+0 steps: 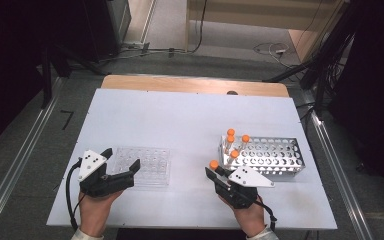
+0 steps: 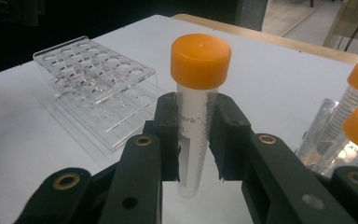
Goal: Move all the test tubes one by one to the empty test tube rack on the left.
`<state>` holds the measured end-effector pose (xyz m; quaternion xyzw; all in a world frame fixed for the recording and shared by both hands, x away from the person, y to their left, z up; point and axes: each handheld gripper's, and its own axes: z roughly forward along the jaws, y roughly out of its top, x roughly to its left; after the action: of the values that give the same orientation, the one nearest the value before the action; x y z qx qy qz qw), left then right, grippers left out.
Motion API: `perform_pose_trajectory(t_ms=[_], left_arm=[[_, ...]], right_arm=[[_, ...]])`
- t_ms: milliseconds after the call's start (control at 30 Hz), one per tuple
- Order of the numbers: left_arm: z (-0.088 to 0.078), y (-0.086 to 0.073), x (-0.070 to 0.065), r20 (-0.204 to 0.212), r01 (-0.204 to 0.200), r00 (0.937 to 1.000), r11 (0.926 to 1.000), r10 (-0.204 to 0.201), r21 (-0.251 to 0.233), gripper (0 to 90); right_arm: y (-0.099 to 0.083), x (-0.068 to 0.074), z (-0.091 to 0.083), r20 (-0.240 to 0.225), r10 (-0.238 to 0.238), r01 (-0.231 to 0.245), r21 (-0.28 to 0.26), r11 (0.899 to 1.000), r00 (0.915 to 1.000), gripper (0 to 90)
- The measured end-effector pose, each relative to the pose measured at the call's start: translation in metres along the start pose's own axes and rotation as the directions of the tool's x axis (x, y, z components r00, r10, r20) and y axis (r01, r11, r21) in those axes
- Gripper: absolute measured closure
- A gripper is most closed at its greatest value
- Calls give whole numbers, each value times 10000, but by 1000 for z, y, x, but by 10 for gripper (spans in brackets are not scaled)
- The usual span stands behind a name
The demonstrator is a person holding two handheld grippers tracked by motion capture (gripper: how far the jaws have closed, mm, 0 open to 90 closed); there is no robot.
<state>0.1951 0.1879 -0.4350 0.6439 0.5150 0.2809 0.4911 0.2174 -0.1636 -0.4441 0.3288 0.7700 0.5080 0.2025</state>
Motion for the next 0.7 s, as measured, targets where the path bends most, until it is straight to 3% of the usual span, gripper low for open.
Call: perform_pose_trajectory(t_ms=[433, 700], left_arm=[[12, 3, -24, 638, -423, 9971, 9991, 418, 73, 83], [20, 9, -44, 1421, -737, 9871, 9973, 733, -21, 135]], right_arm=[[4, 2, 15, -102, -119, 120, 89, 9999, 9999, 716], [6, 4, 22, -108, -175, 177, 156, 9997, 9998, 716]])
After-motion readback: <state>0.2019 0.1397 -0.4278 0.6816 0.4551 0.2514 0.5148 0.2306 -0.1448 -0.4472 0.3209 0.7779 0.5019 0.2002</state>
